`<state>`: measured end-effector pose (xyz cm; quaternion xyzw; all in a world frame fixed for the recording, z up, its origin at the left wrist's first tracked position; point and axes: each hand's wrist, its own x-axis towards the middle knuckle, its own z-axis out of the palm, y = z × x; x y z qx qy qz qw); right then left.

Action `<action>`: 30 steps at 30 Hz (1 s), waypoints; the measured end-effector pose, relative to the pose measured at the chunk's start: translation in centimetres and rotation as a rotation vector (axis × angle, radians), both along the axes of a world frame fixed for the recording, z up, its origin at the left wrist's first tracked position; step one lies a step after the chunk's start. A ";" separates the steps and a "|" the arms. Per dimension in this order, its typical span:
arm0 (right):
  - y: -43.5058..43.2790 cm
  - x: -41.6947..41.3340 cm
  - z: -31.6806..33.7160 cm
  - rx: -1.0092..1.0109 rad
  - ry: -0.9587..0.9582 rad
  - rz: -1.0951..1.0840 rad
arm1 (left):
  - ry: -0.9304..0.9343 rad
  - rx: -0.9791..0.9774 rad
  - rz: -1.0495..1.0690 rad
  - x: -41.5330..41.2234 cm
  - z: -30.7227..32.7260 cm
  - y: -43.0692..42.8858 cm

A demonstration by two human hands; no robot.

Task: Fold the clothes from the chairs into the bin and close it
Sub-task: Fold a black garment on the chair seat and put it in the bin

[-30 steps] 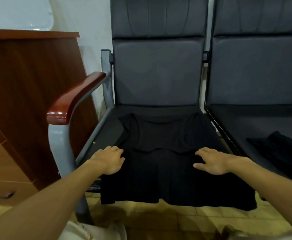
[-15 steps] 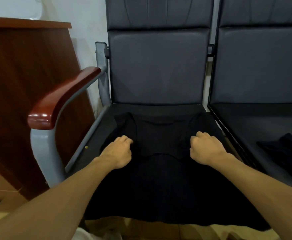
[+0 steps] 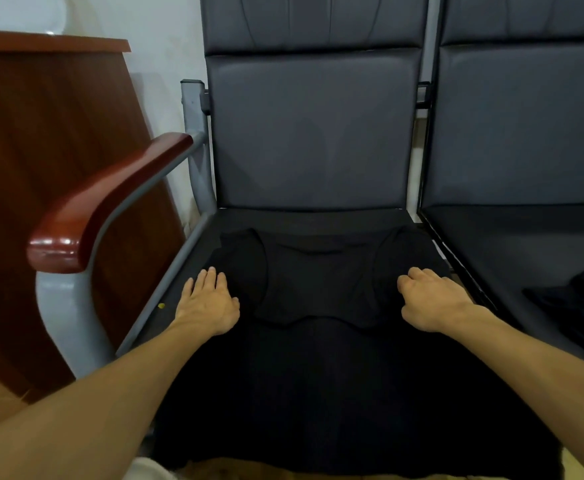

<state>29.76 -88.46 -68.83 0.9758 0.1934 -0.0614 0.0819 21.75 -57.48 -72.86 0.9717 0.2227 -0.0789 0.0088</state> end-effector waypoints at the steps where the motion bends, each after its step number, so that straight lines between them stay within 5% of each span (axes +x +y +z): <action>1: 0.0 -0.2 0.0 0.005 0.005 0.000 | -0.007 -0.003 -0.002 -0.3 0.2 0.0; 7: -0.7 -2.3 0.0 0.096 0.020 0.035 | -0.178 -0.189 -0.315 -3.3 2.0 -1.4; 9: -1.0 -3.2 0.1 0.149 0.028 0.096 | -0.153 -0.341 -0.456 -4.7 2.9 -2.7; 16: -2.0 -7.1 2.3 0.340 0.279 0.347 | 0.090 -0.428 -0.726 -9.7 4.3 -7.4; 21: -2.7 -11.3 2.3 0.212 0.354 0.471 | 0.219 -0.108 -0.809 -12.2 4.3 -8.1; 25: -3.8 -13.4 0.5 -0.121 0.145 0.570 | 0.190 0.165 -0.940 -12.6 3.3 -9.0; 30: -4.0 -14.6 -0.5 -0.156 -0.011 0.603 | 0.238 -0.144 -0.868 -11.1 4.5 -8.5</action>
